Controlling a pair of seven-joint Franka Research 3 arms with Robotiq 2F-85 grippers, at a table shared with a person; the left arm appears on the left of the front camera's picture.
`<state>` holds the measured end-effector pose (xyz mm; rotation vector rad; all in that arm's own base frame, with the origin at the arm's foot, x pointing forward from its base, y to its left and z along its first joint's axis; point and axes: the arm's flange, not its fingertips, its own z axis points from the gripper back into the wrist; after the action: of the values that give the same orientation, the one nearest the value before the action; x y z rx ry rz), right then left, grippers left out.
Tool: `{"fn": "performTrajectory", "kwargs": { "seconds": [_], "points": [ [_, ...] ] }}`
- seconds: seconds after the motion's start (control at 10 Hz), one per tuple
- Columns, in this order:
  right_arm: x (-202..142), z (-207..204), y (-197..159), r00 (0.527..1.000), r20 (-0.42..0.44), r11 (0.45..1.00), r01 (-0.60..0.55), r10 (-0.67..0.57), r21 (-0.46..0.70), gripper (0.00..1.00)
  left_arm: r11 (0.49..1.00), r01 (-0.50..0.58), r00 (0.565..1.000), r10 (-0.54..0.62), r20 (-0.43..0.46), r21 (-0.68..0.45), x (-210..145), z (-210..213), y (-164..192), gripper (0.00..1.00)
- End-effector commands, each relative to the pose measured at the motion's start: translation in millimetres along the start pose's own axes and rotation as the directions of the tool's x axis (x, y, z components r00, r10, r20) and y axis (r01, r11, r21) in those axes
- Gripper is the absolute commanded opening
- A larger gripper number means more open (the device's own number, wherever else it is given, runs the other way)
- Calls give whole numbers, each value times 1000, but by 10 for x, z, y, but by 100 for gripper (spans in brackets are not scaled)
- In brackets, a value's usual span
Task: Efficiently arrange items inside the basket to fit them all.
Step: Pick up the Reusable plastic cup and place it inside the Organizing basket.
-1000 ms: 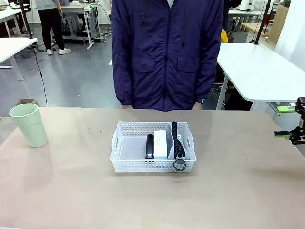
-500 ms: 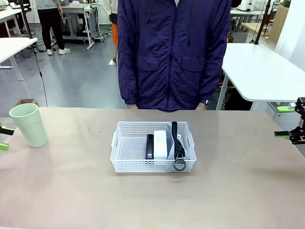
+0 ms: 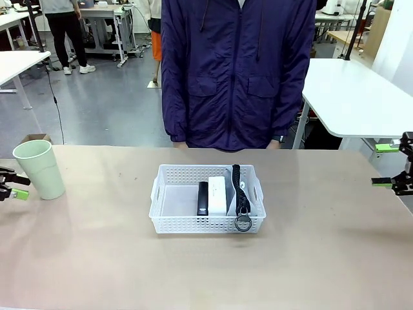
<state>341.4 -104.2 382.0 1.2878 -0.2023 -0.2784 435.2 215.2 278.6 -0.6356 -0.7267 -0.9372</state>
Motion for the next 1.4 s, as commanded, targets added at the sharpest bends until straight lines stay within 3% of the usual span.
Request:
{"fn": "performTrajectory", "kwargs": {
  "seconds": [0.0, 0.2, 0.9, 1.3],
  "points": [
    [1, 14, 43, 1000, 3, 1000, -3, 3, 13, 100, 1000, -27, 1000, 27, -6, 3, 28, -72, 82, 100],
    [1, 14, 43, 1000, 3, 1000, -3, 3, 13, 100, 1000, -28, 999, 28, -22, 13, -31, -215, 147, 100],
    [1, 14, 43, 1000, 3, 1000, -3, 3, 13, 100, 1000, 22, 999, -23, 41, 22, -114, -428, 241, 100],
    [1, 14, 43, 1000, 3, 1000, -3, 3, 13, 100, 994, 105, 979, -108, 172, 25, -44, -475, 203, 100]
  ]
}}
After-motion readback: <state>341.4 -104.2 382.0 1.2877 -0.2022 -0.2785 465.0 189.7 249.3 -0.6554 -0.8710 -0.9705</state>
